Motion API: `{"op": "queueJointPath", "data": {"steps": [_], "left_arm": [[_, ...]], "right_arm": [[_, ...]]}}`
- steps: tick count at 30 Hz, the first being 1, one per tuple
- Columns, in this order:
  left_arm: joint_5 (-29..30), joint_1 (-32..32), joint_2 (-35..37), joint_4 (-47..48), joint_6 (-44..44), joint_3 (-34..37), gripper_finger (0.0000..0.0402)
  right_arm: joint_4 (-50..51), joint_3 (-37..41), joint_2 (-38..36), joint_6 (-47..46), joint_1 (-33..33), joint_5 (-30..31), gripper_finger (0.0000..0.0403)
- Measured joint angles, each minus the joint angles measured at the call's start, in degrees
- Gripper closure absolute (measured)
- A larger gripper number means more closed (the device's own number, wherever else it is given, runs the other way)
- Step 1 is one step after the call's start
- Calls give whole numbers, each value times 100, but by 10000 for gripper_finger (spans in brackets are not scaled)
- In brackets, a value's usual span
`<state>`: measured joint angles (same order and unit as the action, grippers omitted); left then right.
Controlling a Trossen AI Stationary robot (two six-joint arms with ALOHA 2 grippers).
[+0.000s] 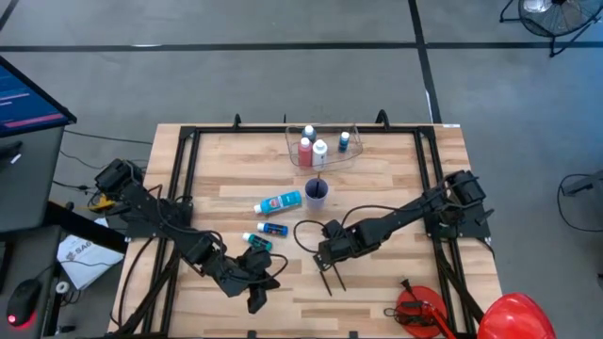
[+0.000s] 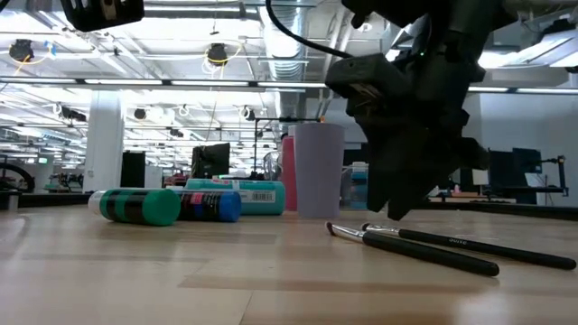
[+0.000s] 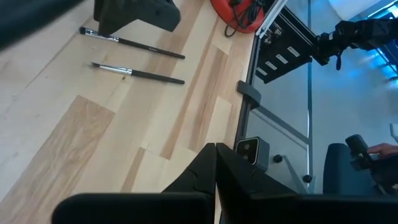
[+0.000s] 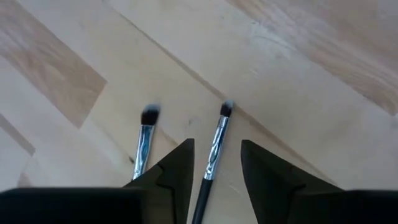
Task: Pick & Place Paint Supplies
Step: Put the black paint brush into the violet cup
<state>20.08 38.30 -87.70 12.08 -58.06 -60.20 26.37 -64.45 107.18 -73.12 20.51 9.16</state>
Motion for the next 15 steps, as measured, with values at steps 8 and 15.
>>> {"op": "queueJointPath", "data": {"steps": [8, 15], "left_arm": [[0, -2, 0, -1, -1, 0, 402], [-4, -2, 0, -2, -6, 0, 401]], "right_arm": [[17, 0, 0, 10, 5, 295, 282], [15, 0, 0, 15, 39, 315, 282]]}}
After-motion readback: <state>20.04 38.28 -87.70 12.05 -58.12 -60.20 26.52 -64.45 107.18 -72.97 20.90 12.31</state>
